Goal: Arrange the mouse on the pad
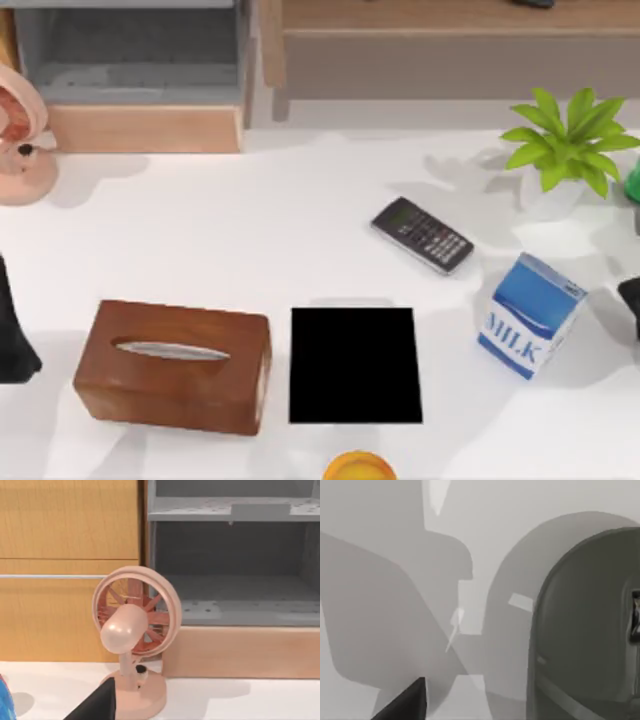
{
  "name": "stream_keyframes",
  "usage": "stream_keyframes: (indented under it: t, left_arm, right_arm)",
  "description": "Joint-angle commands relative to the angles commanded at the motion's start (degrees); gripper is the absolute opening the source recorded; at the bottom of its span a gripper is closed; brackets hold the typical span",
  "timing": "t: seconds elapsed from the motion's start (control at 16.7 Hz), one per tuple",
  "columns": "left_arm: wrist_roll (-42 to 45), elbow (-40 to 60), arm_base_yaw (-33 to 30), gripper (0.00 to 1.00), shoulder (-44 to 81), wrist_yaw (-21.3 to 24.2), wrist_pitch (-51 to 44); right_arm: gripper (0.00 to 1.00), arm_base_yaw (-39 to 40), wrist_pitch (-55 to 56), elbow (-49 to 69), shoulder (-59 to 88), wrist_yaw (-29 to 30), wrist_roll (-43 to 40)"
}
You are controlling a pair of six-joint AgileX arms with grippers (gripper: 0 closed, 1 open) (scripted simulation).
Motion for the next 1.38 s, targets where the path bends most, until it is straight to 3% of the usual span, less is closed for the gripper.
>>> stream_keyframes:
  t: [0.54, 1.02, 1.38]
  left_arm:
    - [0.00, 0.00, 0.00, 1.00, 0.00, 0.00, 0.00]
    - [0.00, 0.00, 0.00, 1.00, 0.00, 0.00, 0.00]
    - [0.00, 0.00, 0.00, 1.00, 0.00, 0.00, 0.00]
  right_arm:
    - [0.02, 0.00, 0.00, 0.00, 0.00, 0.00, 0.00]
    - [0.00, 0.00, 0.00, 0.00, 0.00, 0.00, 0.00]
    - [0.00, -0.50, -8.48, 4.14, -5.68, 0.01, -0.14]
